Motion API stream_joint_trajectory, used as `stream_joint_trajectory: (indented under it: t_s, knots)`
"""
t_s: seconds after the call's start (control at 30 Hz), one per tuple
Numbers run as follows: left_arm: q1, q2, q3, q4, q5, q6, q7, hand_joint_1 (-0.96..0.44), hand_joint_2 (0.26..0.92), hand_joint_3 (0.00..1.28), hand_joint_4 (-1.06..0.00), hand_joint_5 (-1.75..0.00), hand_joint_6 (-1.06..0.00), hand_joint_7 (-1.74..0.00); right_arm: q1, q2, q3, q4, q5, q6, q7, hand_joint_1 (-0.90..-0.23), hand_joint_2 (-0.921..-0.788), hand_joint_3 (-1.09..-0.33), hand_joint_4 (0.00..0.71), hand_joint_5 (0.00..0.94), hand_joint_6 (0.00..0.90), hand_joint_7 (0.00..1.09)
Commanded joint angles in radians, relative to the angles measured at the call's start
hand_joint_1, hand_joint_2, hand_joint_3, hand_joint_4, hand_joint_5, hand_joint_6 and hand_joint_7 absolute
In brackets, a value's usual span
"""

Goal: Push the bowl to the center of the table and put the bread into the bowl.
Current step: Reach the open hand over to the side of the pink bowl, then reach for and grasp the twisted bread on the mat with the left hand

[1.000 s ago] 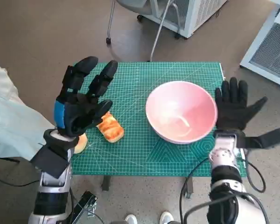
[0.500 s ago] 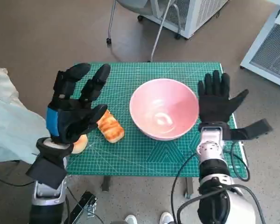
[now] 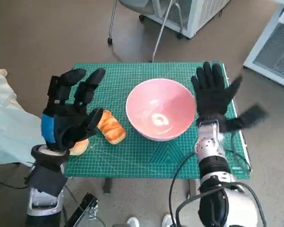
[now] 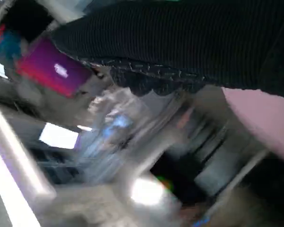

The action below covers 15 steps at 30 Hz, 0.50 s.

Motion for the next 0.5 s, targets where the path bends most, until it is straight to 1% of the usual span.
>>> stream_joint_trajectory:
  t_s: [0.03, 0.07, 0.1, 0.13, 0.2, 0.27, 0.33, 0.4, 0.47, 0.5]
  knots:
    - [-0.019, 0.135, 0.027, 0.014, 0.006, 0.019, -0.097, -0.16, 0.812, 0.38, -0.14, -0.55, -0.09, -0.92, 0.067, -0.059, 0.143, -0.063, -0.177, -0.171, -0.006, -0.522, -0.921, -0.81, 0.363, 0.037, 0.168, 0.69]
    - [-0.025, 0.157, 0.028, 0.016, 0.003, 0.024, -0.117, -0.15, 0.81, 0.37, -0.14, -0.55, -0.09, -0.92, 0.073, -0.066, 0.159, -0.075, -0.196, -0.196, -0.001, -0.525, -0.921, -0.809, 0.36, 0.033, 0.158, 0.7]
    - [-0.039, 0.192, 0.027, 0.026, -0.004, 0.03, -0.151, -0.14, 0.811, 0.34, -0.14, -0.53, -0.09, -0.89, 0.083, -0.076, 0.179, -0.097, -0.216, -0.236, 0.012, -0.529, -0.921, -0.808, 0.355, 0.027, 0.142, 0.71]
    - [-0.049, 0.215, 0.026, 0.033, -0.01, 0.034, -0.176, -0.11, 0.801, 0.32, -0.13, -0.51, -0.09, -0.87, 0.09, -0.083, 0.193, -0.112, -0.23, -0.263, 0.019, -0.536, -0.921, -0.806, 0.347, 0.02, 0.124, 0.72]
    - [-0.073, 0.26, 0.022, 0.05, -0.015, 0.037, -0.22, -0.08, 0.786, 0.29, -0.13, -0.48, -0.09, -0.85, 0.104, -0.091, 0.214, -0.149, -0.245, -0.313, 0.034, -0.545, -0.921, -0.805, 0.339, 0.014, 0.105, 0.72]
    - [-0.092, 0.296, 0.016, 0.06, -0.01, 0.042, -0.253, -0.06, 0.775, 0.27, -0.14, -0.46, -0.09, -0.82, 0.117, -0.091, 0.227, -0.187, -0.238, -0.339, 0.051, -0.555, -0.921, -0.802, 0.336, 0.011, 0.089, 0.74]
    - [-0.117, 0.334, 0.005, 0.074, 0.0, 0.045, -0.288, -0.04, 0.767, 0.24, -0.15, -0.42, -0.11, -0.78, 0.136, -0.091, 0.239, -0.235, -0.225, -0.365, 0.071, -0.566, -0.921, -0.799, 0.34, 0.012, 0.076, 0.75]
    - [-0.133, 0.356, -0.004, 0.089, 0.005, 0.042, -0.31, -0.02, 0.765, 0.21, -0.17, -0.36, -0.14, -0.73, 0.15, -0.091, 0.249, -0.268, -0.219, -0.382, 0.082, -0.573, -0.921, -0.797, 0.347, 0.014, 0.067, 0.77]
    - [-0.16, 0.384, -0.021, 0.114, 0.021, 0.034, -0.337, -0.01, 0.762, 0.18, -0.19, -0.32, -0.16, -0.68, 0.169, -0.096, 0.263, -0.314, -0.219, -0.401, 0.091, -0.575, -0.921, -0.797, 0.35, 0.016, 0.064, 0.77]
    - [-0.176, 0.401, -0.034, 0.126, 0.035, 0.029, -0.351, 0.0, 0.764, 0.17, -0.2, -0.29, -0.18, -0.66, 0.182, -0.097, 0.27, -0.345, -0.213, -0.406, 0.102, -0.576, -0.921, -0.797, 0.351, 0.016, 0.062, 0.78]
